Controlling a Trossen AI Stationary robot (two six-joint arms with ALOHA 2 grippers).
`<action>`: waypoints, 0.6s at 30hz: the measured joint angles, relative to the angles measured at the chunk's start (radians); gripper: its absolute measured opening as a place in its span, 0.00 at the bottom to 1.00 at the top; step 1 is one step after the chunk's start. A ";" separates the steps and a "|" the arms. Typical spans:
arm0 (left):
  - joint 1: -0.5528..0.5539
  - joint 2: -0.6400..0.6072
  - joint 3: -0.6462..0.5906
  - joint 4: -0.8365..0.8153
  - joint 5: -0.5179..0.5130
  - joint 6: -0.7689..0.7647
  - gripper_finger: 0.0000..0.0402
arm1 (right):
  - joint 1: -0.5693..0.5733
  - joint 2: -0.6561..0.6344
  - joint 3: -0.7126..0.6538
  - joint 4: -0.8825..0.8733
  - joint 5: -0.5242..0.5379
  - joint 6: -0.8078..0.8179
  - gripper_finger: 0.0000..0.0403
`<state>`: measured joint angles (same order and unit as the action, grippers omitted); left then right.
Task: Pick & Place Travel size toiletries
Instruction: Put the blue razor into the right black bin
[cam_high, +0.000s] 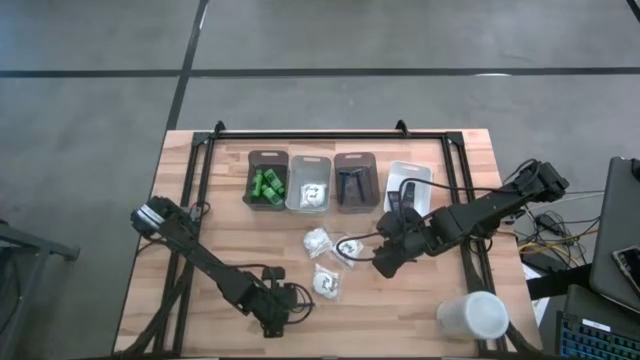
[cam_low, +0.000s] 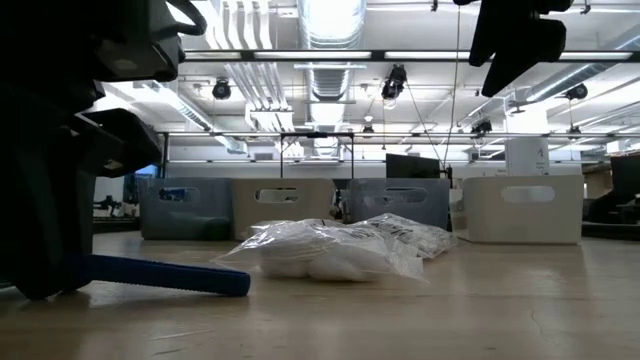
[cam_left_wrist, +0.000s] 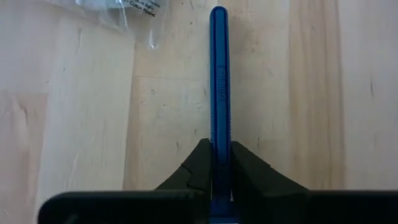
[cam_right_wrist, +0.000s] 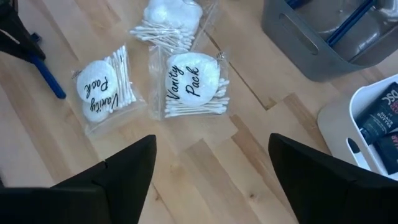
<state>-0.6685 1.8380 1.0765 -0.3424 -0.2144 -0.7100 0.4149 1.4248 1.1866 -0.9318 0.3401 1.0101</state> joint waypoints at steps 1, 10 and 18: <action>0.001 -0.004 0.000 -0.001 0.002 -0.008 0.09 | 0.000 0.000 0.000 0.000 0.000 -0.006 0.73; 0.014 -0.094 0.022 -0.007 -0.055 -0.080 0.09 | 0.012 -0.010 0.000 0.038 -0.002 -0.084 0.65; 0.118 -0.277 0.015 -0.022 -0.170 -0.043 0.09 | -0.001 -0.012 0.000 0.141 0.000 -0.210 0.60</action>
<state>-0.5503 1.5613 1.0916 -0.3645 -0.3843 -0.7531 0.4134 1.4128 1.1870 -0.7907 0.3397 0.7998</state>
